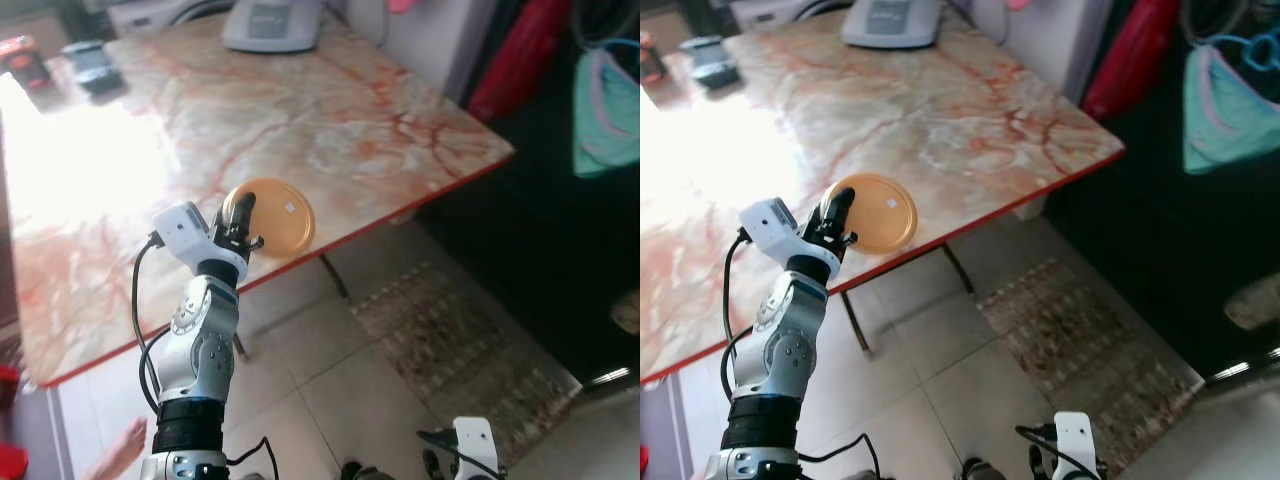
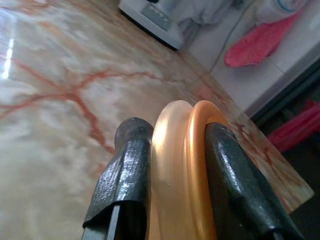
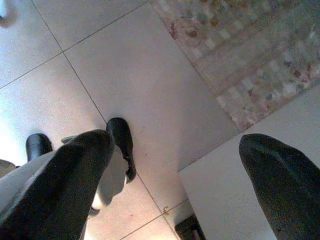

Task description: Restocking fridge

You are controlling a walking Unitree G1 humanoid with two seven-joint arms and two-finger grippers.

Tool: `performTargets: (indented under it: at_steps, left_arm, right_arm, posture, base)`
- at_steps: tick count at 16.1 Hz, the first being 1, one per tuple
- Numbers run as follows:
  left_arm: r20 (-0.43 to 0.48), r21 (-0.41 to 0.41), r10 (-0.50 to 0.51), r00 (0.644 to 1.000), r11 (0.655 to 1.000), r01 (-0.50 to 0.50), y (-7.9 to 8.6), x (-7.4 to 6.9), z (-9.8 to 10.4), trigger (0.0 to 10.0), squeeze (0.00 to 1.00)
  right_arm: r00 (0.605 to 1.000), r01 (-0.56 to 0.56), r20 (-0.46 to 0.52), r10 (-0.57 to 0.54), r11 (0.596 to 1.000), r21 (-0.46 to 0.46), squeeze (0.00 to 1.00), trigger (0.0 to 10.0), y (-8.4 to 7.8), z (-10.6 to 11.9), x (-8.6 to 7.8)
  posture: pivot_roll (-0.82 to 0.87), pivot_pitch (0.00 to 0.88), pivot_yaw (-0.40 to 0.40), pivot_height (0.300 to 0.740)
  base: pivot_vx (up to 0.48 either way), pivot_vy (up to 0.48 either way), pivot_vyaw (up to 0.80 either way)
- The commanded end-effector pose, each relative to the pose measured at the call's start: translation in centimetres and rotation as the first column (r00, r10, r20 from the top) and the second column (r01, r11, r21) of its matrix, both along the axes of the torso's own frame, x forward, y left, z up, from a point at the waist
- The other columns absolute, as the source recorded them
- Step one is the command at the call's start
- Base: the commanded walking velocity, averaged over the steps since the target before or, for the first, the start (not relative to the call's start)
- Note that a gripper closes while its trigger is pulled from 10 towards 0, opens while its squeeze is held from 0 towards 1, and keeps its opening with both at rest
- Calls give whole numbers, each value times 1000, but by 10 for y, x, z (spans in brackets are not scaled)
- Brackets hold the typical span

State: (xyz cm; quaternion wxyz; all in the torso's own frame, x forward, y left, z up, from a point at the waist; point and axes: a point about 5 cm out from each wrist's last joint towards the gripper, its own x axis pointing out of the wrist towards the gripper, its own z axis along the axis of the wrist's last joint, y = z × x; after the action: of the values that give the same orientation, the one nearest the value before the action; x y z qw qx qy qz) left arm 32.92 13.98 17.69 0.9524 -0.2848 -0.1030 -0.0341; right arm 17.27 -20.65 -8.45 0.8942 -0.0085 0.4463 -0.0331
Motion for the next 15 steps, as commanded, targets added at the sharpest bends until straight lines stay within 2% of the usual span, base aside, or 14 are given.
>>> performTargets:
  at_steps: [1,2,15]
  left_arm:
    - [10,-11,-13,1000,1000,13,-3,1,2,10000,0]
    - [11,-10,-12,1000,1000,12,-3,1,2,10000,0]
    - [9,3,-41,999,999,41,-8,0,2,10000,0]
  right_arm:
    - [1000,2,-31,-2,1000,7,0,10000,0,-4,-8]
    - [1000,1,-31,-1,1000,7,0,10000,0,-4,-8]
    - [999,1,-33,0,1000,13,0,10000,1,-4,-8]
  posture:
    - [-98,157,40,740]
    - [-98,157,40,740]
    - [-98,159,46,740]
  base:
    - [0,349,-800]
    - [0,390,-800]
    - [0,0,-800]
